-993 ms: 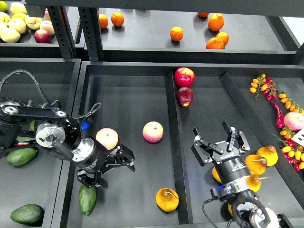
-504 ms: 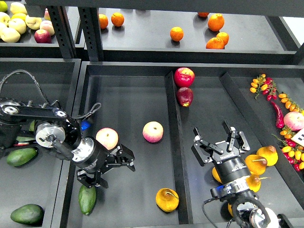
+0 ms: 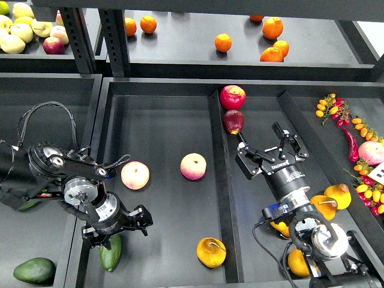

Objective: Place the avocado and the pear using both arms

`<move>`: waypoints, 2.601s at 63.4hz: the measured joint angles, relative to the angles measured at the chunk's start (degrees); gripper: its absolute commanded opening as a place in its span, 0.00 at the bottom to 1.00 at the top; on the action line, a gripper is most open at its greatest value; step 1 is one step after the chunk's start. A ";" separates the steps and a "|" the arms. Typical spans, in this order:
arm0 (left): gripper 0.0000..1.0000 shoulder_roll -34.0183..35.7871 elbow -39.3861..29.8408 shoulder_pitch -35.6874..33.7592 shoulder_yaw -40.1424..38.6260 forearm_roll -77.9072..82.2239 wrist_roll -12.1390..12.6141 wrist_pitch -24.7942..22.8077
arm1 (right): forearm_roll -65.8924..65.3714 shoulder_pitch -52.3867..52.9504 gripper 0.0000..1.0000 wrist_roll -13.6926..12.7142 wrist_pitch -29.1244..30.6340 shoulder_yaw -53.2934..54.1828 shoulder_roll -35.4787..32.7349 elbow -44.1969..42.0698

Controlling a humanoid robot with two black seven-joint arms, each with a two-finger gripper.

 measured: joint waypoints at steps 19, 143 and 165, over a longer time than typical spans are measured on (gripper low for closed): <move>0.99 -1.12 1.75 -0.02 2.28 0.09 0.00 0.02 | 0.07 0.37 1.00 0.01 0.07 -0.10 0.00 0.00; 0.90 -6.71 13.25 7.32 7.04 -0.70 0.00 -0.34 | 0.17 0.09 1.00 0.00 0.88 -0.77 0.00 0.09; 0.75 -6.70 14.30 7.62 6.80 -1.11 0.00 -0.35 | 0.17 0.09 1.00 0.00 1.03 -0.77 0.00 0.09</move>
